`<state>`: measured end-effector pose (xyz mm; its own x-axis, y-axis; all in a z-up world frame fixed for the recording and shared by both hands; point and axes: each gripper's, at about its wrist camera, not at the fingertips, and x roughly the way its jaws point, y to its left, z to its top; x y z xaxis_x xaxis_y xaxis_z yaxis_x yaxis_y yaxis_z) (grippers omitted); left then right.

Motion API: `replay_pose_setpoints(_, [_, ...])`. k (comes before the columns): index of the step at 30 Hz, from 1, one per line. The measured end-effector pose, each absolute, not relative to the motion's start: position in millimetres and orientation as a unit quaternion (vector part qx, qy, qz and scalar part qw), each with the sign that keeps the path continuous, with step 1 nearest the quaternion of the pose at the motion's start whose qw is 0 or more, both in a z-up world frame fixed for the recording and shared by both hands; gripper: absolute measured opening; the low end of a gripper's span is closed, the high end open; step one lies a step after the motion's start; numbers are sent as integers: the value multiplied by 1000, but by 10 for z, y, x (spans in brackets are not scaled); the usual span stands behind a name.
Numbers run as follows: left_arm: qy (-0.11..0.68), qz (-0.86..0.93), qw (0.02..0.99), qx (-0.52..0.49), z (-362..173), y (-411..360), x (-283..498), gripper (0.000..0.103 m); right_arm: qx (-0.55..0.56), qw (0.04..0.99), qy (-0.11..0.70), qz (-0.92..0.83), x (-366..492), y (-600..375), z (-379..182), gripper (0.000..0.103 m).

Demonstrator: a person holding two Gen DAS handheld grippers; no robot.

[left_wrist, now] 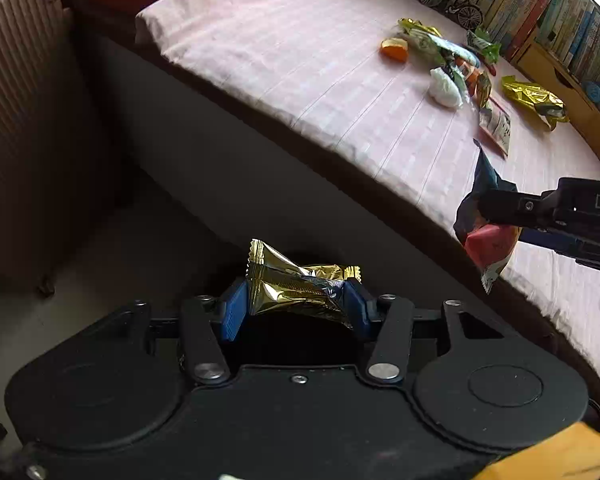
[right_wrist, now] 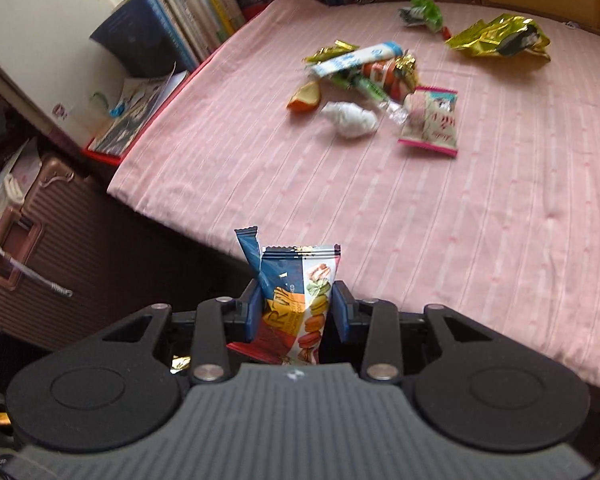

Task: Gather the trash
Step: 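Carry both wrappers over the black trash bin and open both tools to drop them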

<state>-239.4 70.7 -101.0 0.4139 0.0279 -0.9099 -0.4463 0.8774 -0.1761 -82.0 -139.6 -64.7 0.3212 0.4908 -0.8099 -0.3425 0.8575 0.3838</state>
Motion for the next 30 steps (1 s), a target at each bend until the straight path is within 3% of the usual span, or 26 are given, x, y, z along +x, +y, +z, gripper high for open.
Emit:
replay_pose_setpoints(9, [553,135,793,-217,-1514,745,-2686,49,10,777,567,272,-1190,-1082,-1049,41])
replay_pose_setpoints(30, [613,97,754,-217,-2718,639,-2658,50,-64,735,629,245,-1056,-750,-2173,43])
